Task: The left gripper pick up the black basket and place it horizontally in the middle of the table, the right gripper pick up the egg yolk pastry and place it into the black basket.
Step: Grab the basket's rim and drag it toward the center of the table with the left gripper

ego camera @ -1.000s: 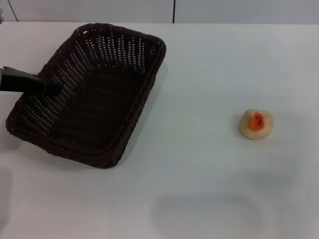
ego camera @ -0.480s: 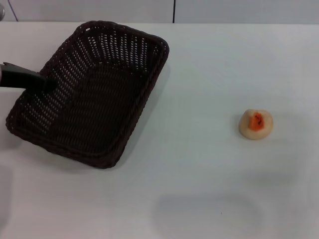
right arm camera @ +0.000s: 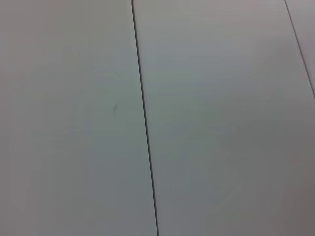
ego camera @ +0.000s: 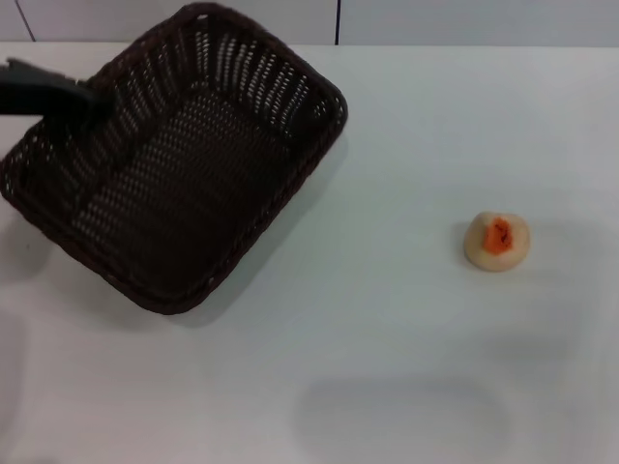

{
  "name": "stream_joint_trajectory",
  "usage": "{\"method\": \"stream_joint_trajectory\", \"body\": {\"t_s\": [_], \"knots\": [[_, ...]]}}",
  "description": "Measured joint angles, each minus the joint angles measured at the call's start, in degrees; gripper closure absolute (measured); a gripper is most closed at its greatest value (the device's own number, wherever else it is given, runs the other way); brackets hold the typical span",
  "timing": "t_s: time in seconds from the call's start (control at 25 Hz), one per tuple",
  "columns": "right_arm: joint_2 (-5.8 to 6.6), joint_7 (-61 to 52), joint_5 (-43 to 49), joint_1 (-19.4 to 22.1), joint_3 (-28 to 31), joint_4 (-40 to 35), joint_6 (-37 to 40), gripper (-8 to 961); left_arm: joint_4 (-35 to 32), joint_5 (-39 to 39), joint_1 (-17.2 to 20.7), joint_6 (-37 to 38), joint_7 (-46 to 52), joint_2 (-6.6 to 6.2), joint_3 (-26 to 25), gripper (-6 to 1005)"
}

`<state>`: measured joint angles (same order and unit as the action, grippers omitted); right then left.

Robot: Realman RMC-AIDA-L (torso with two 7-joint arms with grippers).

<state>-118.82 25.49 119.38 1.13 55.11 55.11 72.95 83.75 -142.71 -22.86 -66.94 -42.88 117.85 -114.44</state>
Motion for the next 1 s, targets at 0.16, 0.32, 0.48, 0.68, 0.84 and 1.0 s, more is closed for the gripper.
{"method": "stream_joint_trajectory", "body": {"t_s": [0.16, 0.32, 0.48, 0.68, 0.84, 1.0], "knots": [[0.0, 0.0, -0.03, 0.18, -0.01, 0.0, 0.0, 168, 2.53, 4.08, -2.27, -4.95, -4.9, -0.03, -4.11, 762], [0.0, 0.0, -0.04, 0.32, 0.0, 0.0, 0.01, 168, 4.78, 9.81, -5.38, -12.85, -10.75, -0.11, -10.3, 780], [-0.01, 0.0, -0.04, 0.62, 0.0, 0.0, 0.55, 168, 6.47, 13.32, -7.04, -17.38, -14.1, -0.52, -12.96, 791], [-0.07, 0.0, -0.04, 0.99, -0.01, 0.09, 0.77, 168, 6.93, 17.68, -8.54, -21.77, -18.2, -1.91, -13.56, 792], [-0.09, 0.0, -0.04, 1.1, 0.0, 0.07, 0.91, 168, 6.44, 21.09, -9.45, -24.92, -21.34, -2.76, -13.61, 791], [-0.09, 0.0, -0.04, 1.41, 0.0, 0.01, 1.23, 168, 6.26, 23.79, -10.14, -28.51, -25.43, -2.84, -13.63, 791]]}}
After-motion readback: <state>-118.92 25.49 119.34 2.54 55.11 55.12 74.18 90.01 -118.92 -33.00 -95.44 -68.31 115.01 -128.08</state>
